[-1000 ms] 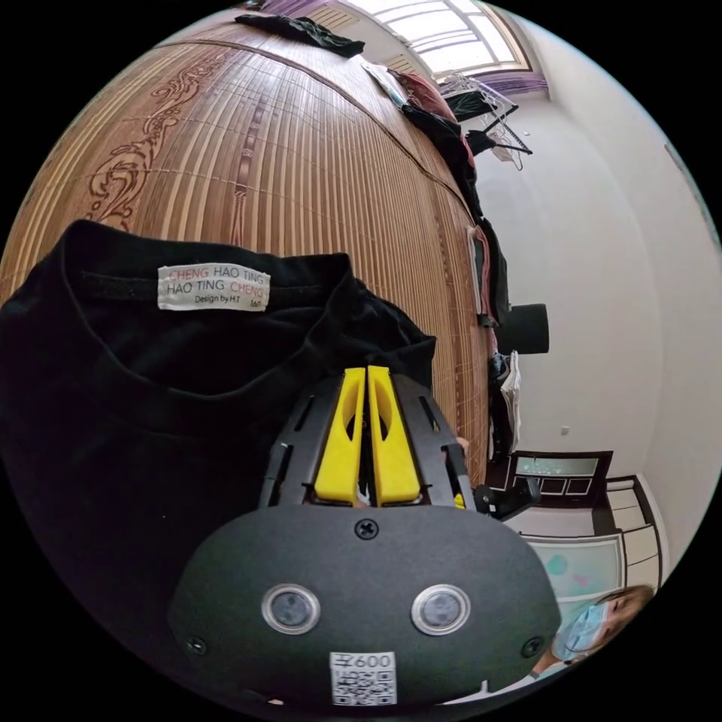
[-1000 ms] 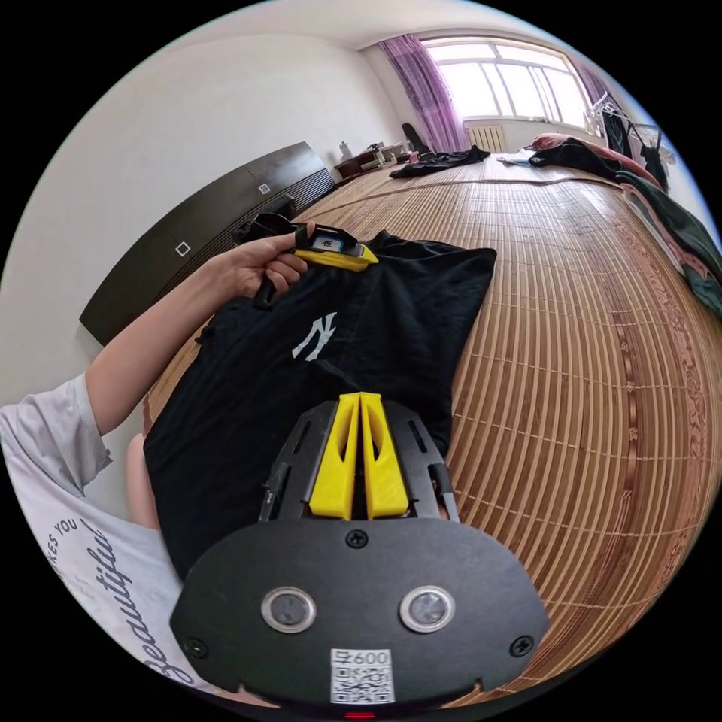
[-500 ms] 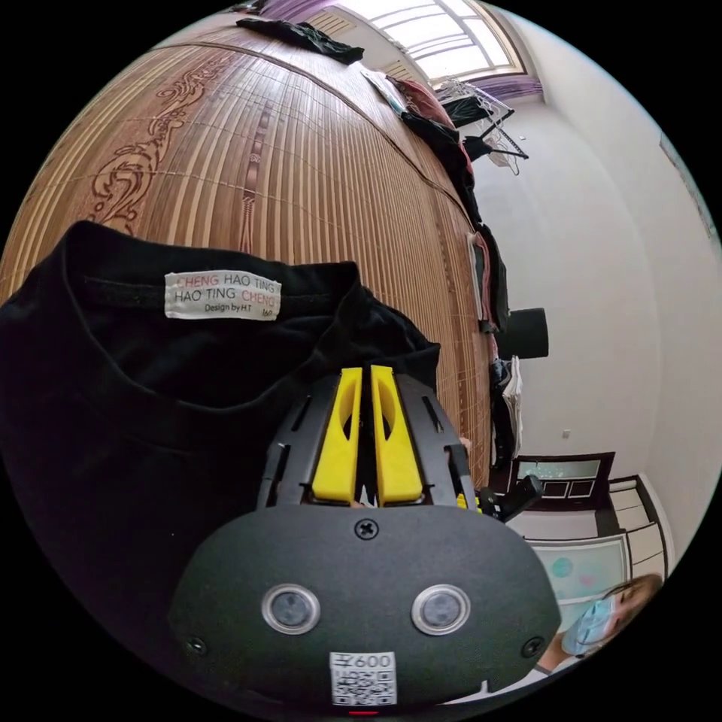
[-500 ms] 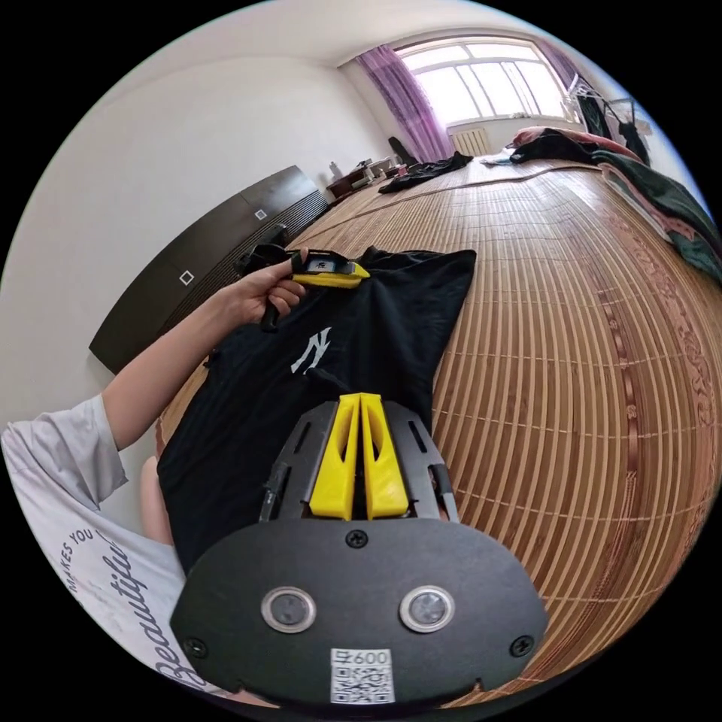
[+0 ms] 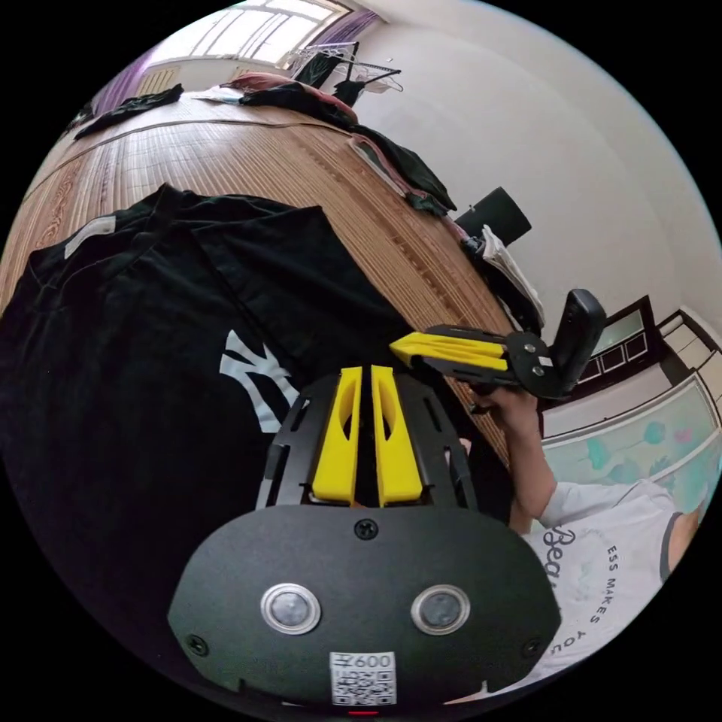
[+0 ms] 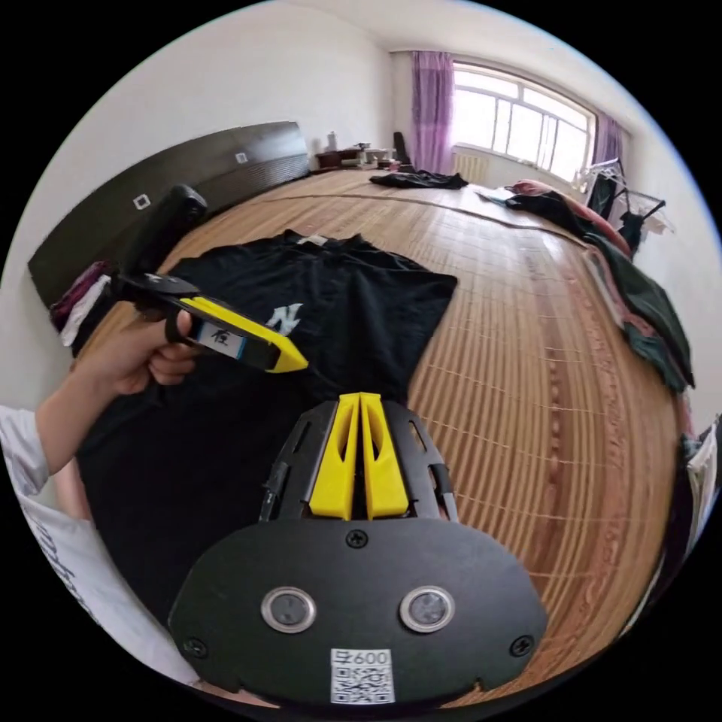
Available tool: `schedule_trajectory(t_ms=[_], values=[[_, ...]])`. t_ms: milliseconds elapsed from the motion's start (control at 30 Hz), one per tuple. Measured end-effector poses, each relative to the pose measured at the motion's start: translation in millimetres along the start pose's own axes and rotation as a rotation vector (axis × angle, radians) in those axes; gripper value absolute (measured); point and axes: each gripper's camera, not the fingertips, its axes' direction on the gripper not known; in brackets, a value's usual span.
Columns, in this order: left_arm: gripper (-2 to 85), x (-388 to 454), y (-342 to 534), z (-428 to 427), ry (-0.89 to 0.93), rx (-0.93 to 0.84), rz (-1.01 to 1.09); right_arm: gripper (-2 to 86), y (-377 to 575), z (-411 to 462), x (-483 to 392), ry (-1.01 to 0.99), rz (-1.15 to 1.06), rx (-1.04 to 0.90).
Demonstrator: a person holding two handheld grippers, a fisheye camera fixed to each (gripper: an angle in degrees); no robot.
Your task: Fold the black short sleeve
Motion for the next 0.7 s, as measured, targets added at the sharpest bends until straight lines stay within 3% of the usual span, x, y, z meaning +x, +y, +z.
schedule_trajectory(t_ms=[133,333,433,467,567,700], values=[[1.2,-16,26,14,0.059,0.000,-0.031,-0.9,8,-25,4,-0.104,0.101,0.010],[0.9,-28,48,-3,0.046,0.138,-0.035,-0.9,-24,-75,29,-0.224,0.309,0.242],[0.4,-39,43,39,-0.091,-0.008,-0.039,-0.9,-96,-35,36,-0.231,0.292,0.159],[0.2,-43,52,43,-0.097,0.043,-0.038,-0.9,-127,-10,40,-0.181,0.278,0.086],[0.1,-65,62,51,-0.078,0.063,-0.059,-0.8,-171,48,49,-0.035,0.207,-0.078],[0.0,-113,70,61,0.034,0.085,-0.105,-0.8,-173,44,74,-0.154,0.274,-0.080]])
